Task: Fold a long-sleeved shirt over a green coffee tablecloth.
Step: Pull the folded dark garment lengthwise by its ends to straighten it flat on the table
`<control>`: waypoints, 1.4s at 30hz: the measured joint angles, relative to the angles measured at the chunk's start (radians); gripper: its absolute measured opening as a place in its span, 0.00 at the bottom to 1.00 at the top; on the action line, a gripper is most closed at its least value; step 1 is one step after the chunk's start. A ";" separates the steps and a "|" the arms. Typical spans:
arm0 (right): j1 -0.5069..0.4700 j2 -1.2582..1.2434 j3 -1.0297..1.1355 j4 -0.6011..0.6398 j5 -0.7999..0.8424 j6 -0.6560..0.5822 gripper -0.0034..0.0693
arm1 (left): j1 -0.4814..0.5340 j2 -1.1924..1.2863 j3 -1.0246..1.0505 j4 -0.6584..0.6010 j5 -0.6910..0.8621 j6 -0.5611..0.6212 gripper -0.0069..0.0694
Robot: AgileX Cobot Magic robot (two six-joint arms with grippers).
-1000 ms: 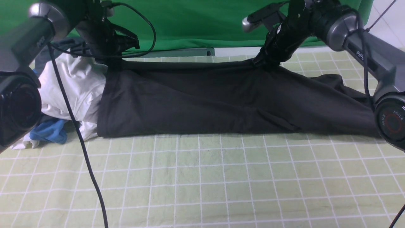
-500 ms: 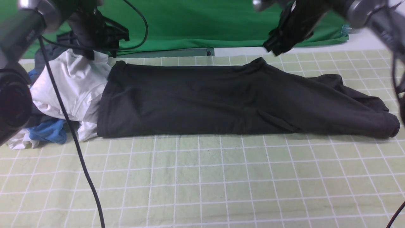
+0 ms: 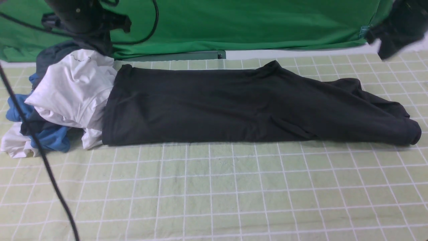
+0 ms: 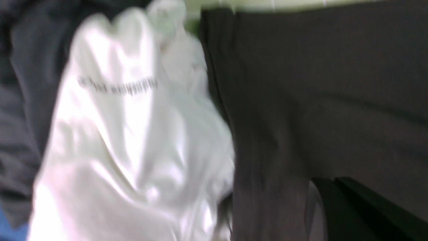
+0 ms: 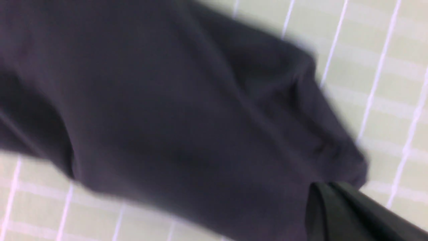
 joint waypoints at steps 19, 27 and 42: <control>-0.053 0.188 0.137 0.096 -0.334 -0.174 0.64 | -0.099 0.070 0.461 0.029 -0.391 -0.043 0.09; -0.053 0.237 0.138 0.098 -0.344 -0.203 0.32 | -0.099 0.071 0.460 0.030 -0.389 -0.047 0.09; -0.074 0.142 0.123 0.101 -0.273 -0.202 0.06 | -0.099 0.071 0.460 0.031 -0.389 -0.048 0.09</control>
